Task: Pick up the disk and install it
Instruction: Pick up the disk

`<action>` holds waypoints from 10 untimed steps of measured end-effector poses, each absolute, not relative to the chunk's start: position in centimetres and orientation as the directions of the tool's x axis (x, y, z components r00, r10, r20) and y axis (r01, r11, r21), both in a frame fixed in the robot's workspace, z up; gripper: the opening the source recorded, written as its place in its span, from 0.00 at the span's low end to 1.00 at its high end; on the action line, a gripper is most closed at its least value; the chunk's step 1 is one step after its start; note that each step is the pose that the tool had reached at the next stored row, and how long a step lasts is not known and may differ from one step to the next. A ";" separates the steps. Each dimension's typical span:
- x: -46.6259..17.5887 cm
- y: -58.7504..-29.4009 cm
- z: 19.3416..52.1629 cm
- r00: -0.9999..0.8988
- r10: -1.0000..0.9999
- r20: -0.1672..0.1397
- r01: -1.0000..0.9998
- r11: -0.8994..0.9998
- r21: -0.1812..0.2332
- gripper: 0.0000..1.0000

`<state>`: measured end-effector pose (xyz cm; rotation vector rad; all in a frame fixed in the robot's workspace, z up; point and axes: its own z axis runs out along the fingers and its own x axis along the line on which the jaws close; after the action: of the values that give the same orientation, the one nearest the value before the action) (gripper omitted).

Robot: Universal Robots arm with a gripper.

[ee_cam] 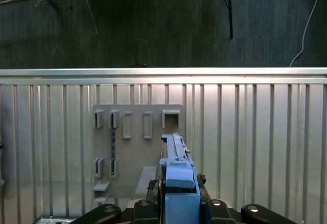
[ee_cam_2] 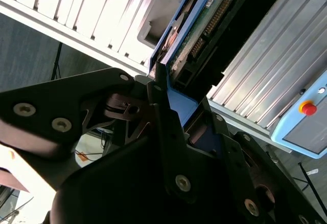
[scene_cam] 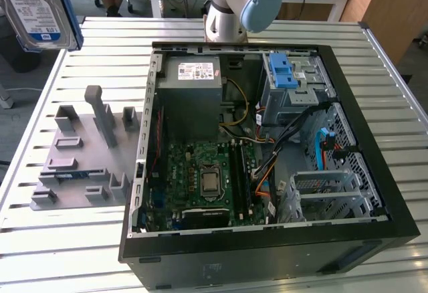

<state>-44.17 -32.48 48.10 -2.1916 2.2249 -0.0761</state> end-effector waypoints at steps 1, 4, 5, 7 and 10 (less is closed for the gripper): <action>-44.2 -32.5 48.1 -0.016 -1.000 0.022 -0.999 0.015 -0.047 0.36; -44.2 -32.8 48.1 -0.016 -1.000 0.023 -0.999 0.015 -0.047 0.36; -44.2 -32.9 48.1 -0.016 -1.000 0.023 -0.999 0.015 -0.047 0.36; -44.2 -33.2 48.1 -0.016 -1.000 0.025 -0.999 0.014 -0.047 0.36; -44.1 -33.5 48.1 -0.016 -0.999 0.027 -0.999 0.014 -0.047 0.36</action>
<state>-44.09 -33.47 48.09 -2.1944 2.2276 -0.0828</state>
